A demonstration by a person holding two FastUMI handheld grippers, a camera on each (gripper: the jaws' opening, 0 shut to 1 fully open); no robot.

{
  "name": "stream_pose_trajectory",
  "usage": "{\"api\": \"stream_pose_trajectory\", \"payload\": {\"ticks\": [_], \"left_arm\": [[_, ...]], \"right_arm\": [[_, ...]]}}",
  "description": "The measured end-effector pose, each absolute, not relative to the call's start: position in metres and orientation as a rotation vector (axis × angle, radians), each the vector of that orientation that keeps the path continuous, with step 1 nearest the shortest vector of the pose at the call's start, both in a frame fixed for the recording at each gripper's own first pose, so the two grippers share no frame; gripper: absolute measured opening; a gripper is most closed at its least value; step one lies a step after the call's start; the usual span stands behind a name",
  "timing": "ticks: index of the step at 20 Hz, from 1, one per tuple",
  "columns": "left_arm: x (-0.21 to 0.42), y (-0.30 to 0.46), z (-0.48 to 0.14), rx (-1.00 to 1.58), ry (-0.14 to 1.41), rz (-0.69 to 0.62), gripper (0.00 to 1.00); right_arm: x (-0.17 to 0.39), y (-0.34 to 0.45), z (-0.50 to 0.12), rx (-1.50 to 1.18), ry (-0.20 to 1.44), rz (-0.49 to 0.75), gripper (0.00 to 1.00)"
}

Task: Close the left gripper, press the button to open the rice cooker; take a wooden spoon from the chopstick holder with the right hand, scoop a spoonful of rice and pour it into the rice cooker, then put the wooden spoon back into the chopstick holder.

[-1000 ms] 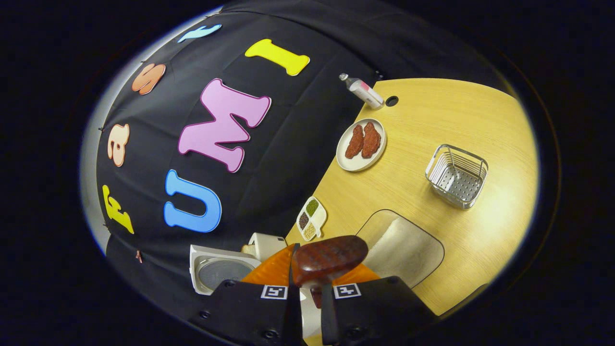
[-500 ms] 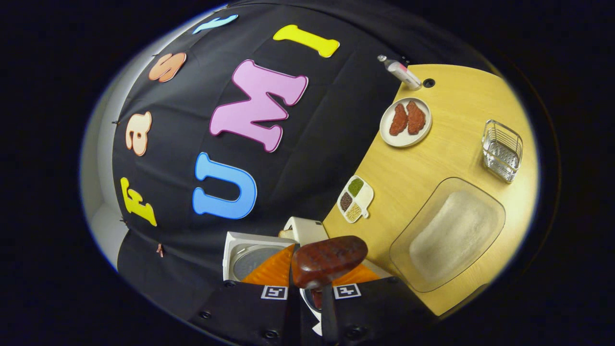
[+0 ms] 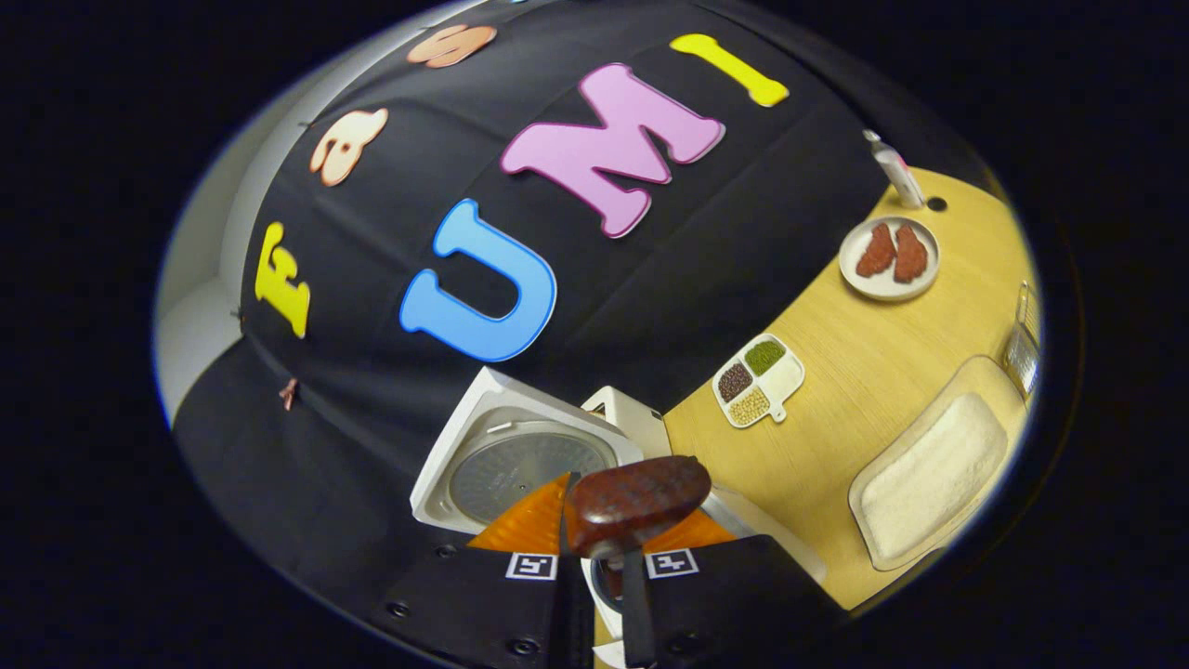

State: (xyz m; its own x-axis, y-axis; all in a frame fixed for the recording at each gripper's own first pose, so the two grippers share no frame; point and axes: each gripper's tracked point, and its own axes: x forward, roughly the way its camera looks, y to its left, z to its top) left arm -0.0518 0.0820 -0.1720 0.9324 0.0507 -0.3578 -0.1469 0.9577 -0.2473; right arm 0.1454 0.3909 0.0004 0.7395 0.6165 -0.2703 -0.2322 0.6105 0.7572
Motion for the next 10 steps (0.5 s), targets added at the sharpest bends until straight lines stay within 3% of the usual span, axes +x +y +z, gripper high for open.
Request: {"api": "stream_pose_trajectory", "payload": {"ticks": [8,10], "left_arm": [[-0.058,0.114,-0.184,-0.326,0.376,0.173,0.96],[-0.06,0.118,-0.189,-0.346,0.387,0.184,0.96]], "right_arm": [[0.135,0.468,-0.019,0.343,0.398,0.698,0.19],[0.134,0.483,-0.022,0.297,0.381,0.722,0.14]]}}
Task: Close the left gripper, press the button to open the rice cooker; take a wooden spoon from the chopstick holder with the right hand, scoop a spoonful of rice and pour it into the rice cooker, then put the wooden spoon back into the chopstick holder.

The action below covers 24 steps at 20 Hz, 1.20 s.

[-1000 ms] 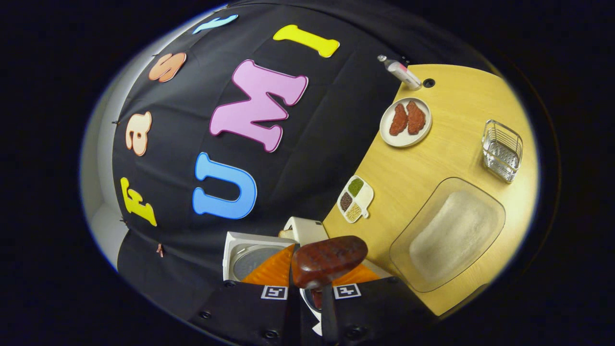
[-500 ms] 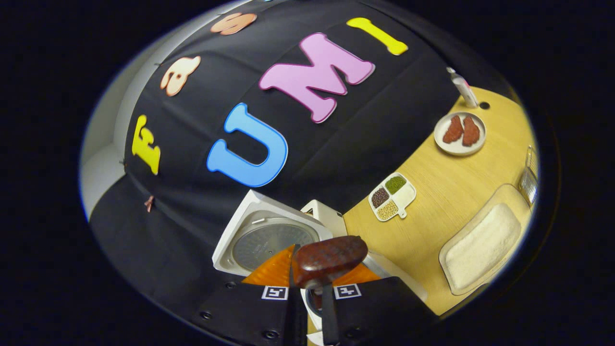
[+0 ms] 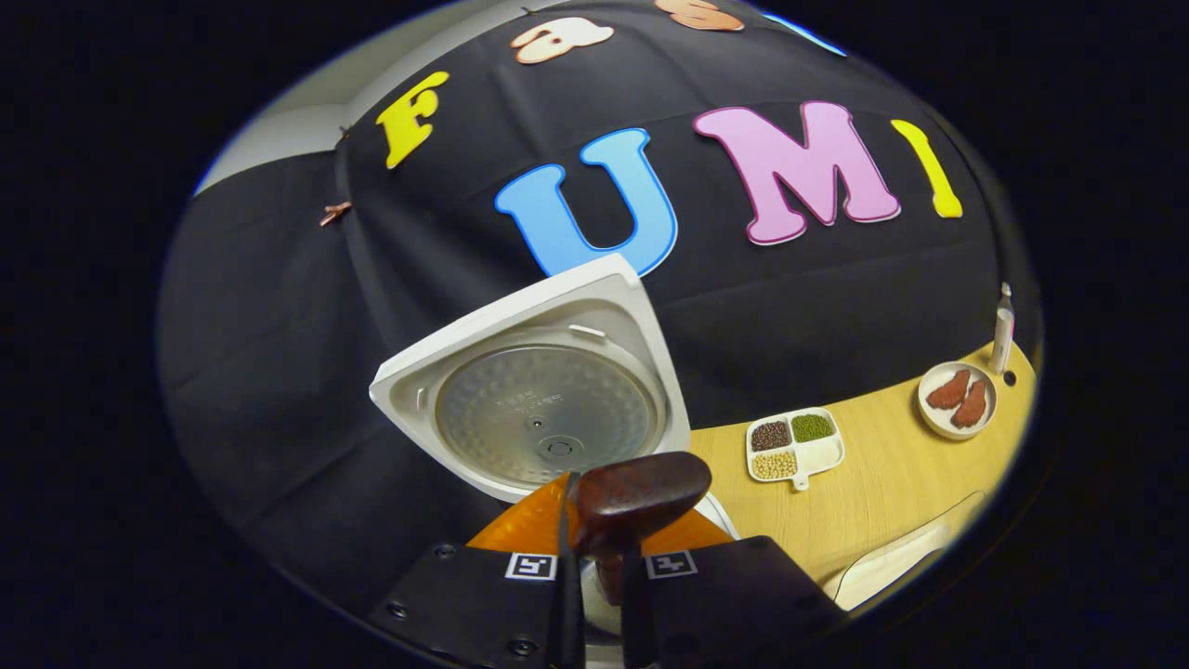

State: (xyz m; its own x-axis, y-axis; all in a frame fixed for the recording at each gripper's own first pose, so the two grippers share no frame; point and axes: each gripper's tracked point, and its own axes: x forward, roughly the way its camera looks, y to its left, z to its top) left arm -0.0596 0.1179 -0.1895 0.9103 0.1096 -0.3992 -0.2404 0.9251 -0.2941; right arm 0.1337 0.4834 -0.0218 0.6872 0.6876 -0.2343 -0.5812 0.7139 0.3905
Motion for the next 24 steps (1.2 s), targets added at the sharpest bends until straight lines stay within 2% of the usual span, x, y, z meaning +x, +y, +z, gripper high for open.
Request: {"api": "stream_pose_trajectory", "payload": {"ticks": [1,6,13,17,18,19,22,23,24], "left_arm": [[-0.061,0.12,-0.19,-0.35,0.391,0.189,0.96],[-0.061,0.119,-0.193,-0.337,0.395,0.191,0.96],[-0.056,0.12,-0.206,-0.365,0.42,0.21,0.96],[-0.058,0.122,-0.203,-0.34,0.418,0.215,0.96],[-0.059,0.123,-0.204,-0.334,0.42,0.216,0.96],[-0.058,0.124,-0.203,-0.33,0.42,0.217,0.96],[-0.059,0.126,-0.195,-0.317,0.402,0.23,0.96],[-0.06,0.127,-0.19,-0.308,0.381,0.242,0.96],[-0.06,0.127,-0.184,-0.301,0.362,0.252,0.98]], "right_arm": [[0.135,0.488,-0.025,0.276,0.373,0.729,0.19],[0.131,0.508,-0.022,0.078,0.241,0.802,0.19],[0.096,0.535,-0.042,-0.328,-0.005,0.994,0.19],[0.081,0.541,-0.049,-0.409,-0.049,1.031,0.19],[0.079,0.544,-0.048,-0.42,-0.065,1.041,0.24],[0.077,0.545,-0.049,-0.415,-0.064,1.05,0.19],[0.077,0.54,-0.042,-0.373,-0.032,1.036,0.19],[0.08,0.534,-0.033,-0.355,-0.034,1.025,0.15],[0.081,0.528,-0.025,-0.332,-0.041,1.015,0.19]]}}
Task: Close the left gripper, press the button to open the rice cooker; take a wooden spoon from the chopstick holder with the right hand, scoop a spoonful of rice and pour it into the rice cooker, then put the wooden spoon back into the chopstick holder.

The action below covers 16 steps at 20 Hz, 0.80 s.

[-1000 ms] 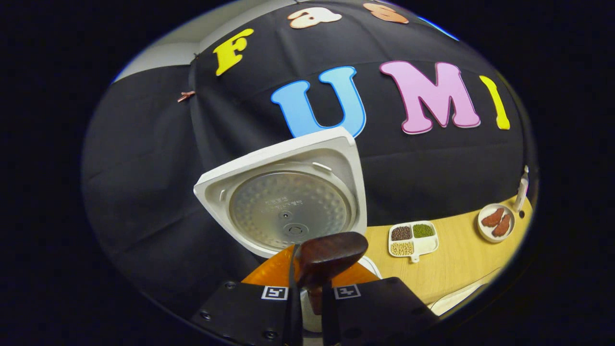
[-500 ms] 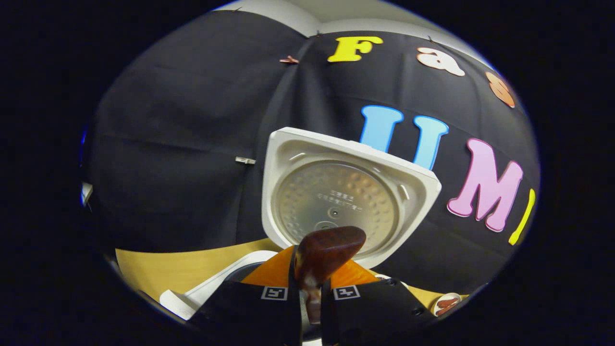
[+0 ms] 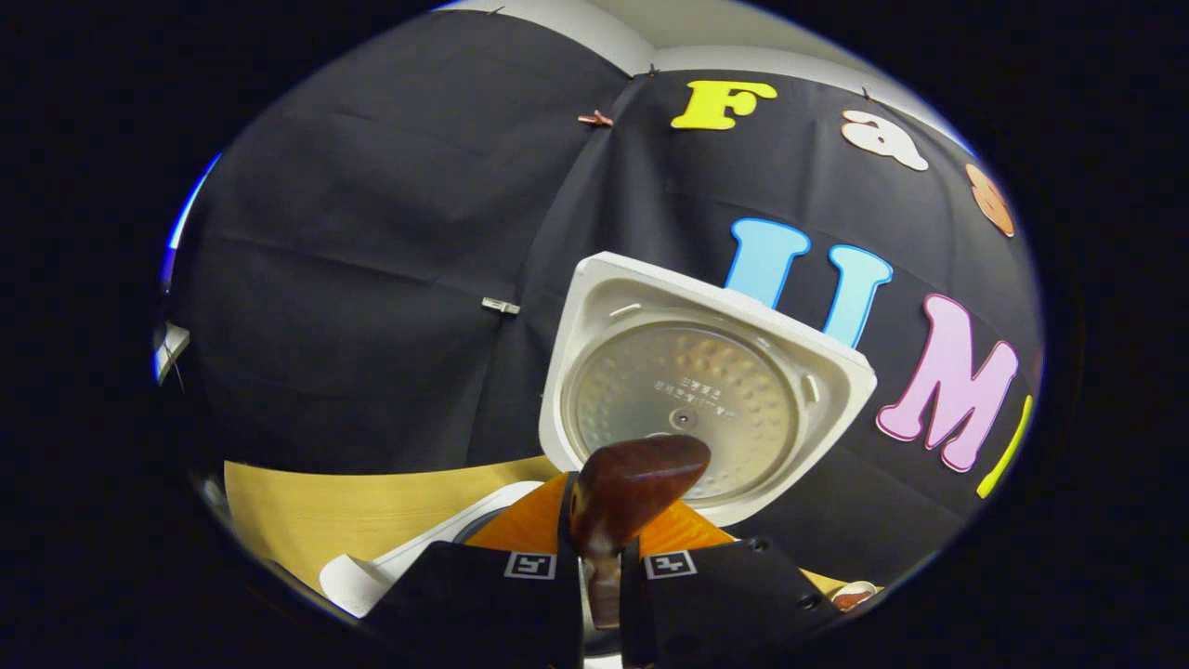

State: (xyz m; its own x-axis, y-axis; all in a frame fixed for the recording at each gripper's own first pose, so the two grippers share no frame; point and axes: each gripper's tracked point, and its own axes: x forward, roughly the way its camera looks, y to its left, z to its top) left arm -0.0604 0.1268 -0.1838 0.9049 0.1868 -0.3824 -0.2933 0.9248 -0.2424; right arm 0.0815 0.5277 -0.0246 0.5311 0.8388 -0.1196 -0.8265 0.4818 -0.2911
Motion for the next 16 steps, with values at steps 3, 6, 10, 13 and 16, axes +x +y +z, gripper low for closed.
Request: {"api": "stream_pose_trajectory", "payload": {"ticks": [3,6,10,13,16], "left_arm": [[-0.057,0.117,-0.172,-0.286,0.327,0.24,0.96],[-0.048,0.103,-0.162,-0.263,0.324,0.225,0.98],[-0.034,0.073,-0.143,-0.271,0.298,0.185,0.96],[-0.017,0.04,-0.138,-0.255,0.309,0.132,0.96],[-0.001,0.004,-0.133,-0.237,0.321,0.08,0.96]], "right_arm": [[0.089,0.498,0.009,-0.235,-0.051,0.977,0.19],[0.094,0.458,0.048,-0.13,-0.083,0.939,0.2],[0.109,0.389,0.081,-0.053,-0.111,0.857,0.19],[0.124,0.329,0.091,-0.025,-0.114,0.792,0.19],[0.149,0.264,0.086,-0.01,-0.084,0.712,0.19]]}}
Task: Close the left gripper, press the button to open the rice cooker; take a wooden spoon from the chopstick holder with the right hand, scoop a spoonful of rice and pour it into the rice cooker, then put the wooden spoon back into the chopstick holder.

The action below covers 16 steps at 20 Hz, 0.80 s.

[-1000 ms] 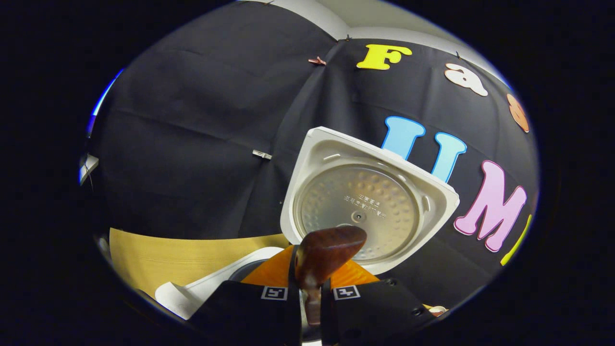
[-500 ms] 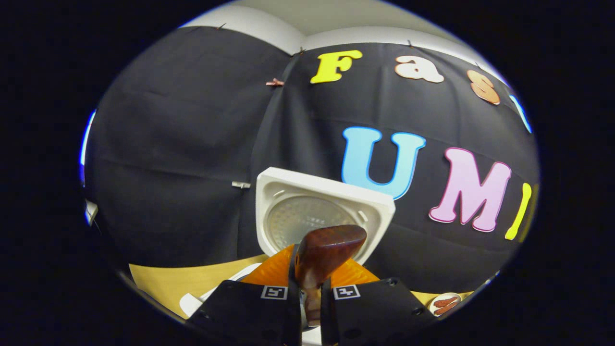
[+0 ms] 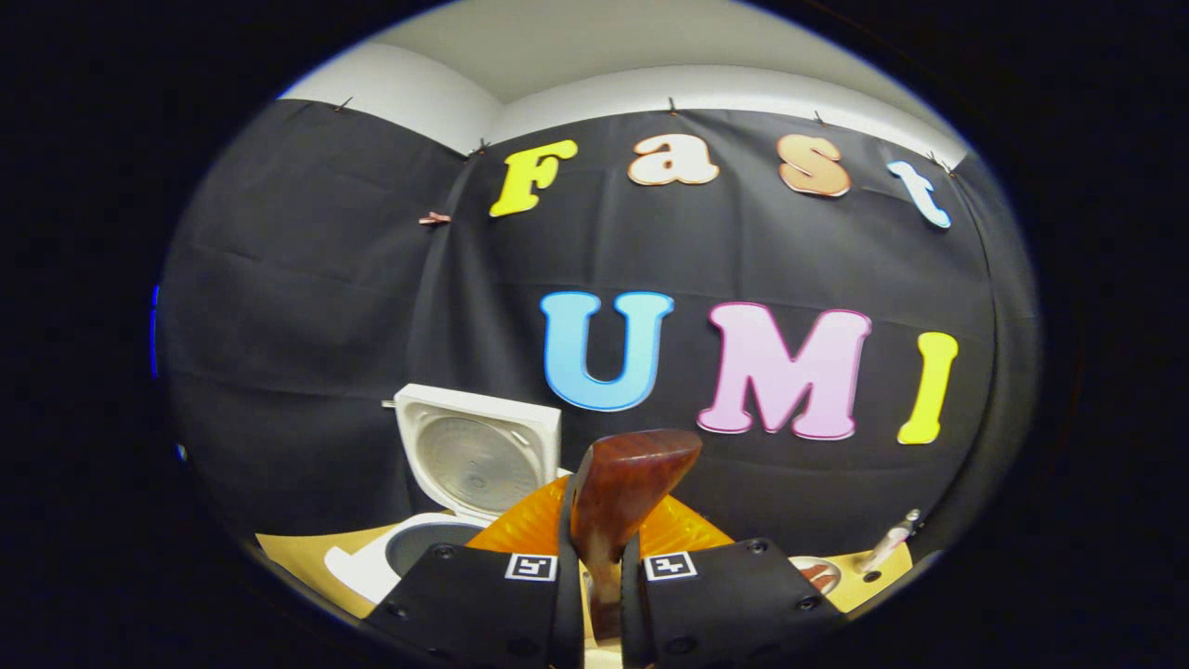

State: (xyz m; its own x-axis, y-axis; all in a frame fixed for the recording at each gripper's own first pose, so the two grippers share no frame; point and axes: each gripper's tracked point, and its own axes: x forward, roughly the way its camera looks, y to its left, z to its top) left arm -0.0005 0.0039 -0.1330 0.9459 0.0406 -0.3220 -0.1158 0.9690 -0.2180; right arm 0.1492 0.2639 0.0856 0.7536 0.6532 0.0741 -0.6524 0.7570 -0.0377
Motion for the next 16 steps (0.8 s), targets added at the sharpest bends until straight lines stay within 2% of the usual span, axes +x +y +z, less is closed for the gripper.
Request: {"api": "stream_pose_trajectory", "payload": {"ticks": [6,16], "left_arm": [[0.02,-0.057,-0.118,-0.202,0.324,0.031,0.96],[0.036,-0.121,-0.125,-0.182,0.389,0.033,0.96]], "right_arm": [[0.203,0.137,0.058,0.049,0.007,0.541,0.19],[0.257,0.01,-0.036,0.209,0.195,0.353,0.19]]}}
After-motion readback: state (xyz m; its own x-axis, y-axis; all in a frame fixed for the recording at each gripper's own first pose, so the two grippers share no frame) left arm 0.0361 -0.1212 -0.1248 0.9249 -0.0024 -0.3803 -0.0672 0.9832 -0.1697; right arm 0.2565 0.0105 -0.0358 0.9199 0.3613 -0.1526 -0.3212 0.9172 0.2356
